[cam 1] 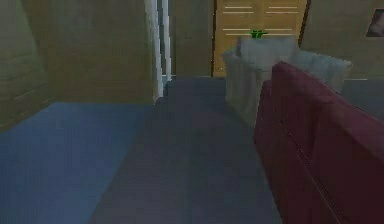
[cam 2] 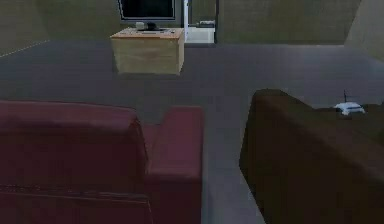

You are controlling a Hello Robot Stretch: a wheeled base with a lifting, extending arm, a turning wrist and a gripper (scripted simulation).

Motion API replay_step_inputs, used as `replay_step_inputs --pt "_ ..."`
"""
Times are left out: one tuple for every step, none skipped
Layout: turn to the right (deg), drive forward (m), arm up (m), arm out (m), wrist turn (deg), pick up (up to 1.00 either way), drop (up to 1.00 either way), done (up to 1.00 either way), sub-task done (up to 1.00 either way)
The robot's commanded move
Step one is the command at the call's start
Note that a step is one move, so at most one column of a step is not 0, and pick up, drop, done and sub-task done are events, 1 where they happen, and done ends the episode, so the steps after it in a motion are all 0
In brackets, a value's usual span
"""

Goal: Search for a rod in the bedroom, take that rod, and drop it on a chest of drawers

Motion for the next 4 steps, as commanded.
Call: replay_step_inputs --pt "0.0 1.0 0.0 0.0 0.0 0.0 0.0 0.0 0.0" --pt "0.0 1.0 0.0 0.0 0.0 0.0 0.0 0.0 0.0" --pt "-3.0 0.0 0.0 0.0 0.0 0.0 0.0 0.0 0.0" --pt "0.0 1.0 0.0 0.0 0.0 0.0 0.0 0.0 0.0"
